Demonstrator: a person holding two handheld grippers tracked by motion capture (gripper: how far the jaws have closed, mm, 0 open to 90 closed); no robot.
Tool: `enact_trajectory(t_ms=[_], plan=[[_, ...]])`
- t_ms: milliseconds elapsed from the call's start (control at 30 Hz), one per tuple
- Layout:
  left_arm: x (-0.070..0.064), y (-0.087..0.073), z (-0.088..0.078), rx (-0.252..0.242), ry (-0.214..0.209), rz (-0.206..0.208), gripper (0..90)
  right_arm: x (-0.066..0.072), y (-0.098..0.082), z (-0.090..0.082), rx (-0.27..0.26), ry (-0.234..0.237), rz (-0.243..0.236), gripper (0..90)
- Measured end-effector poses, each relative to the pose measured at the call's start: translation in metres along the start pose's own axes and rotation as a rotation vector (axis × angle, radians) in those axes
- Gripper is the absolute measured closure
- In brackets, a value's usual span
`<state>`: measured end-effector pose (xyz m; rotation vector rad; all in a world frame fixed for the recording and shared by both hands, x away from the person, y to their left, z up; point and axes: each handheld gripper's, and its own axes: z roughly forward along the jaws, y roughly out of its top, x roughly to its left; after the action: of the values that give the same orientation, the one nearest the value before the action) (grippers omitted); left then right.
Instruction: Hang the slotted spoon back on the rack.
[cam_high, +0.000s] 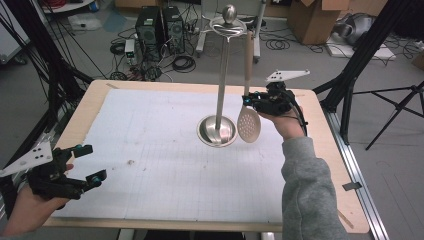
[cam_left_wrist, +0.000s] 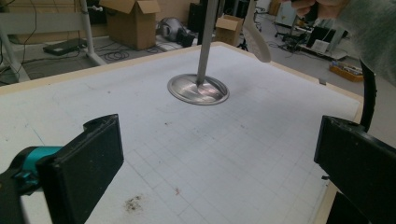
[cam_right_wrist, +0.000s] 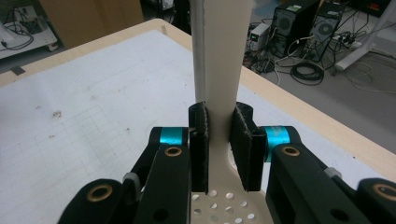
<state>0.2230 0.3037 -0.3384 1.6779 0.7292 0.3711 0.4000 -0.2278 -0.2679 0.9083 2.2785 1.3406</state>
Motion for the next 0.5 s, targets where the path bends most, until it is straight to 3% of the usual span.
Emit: enact_trajectory(t_ms=[500], plan=[[0.0, 0.0, -0.002, -0.005, 0.004, -0.004, 1.8, 0.005, 0.006, 0.02, -0.023, -0.034, 0.021, 77.7]])
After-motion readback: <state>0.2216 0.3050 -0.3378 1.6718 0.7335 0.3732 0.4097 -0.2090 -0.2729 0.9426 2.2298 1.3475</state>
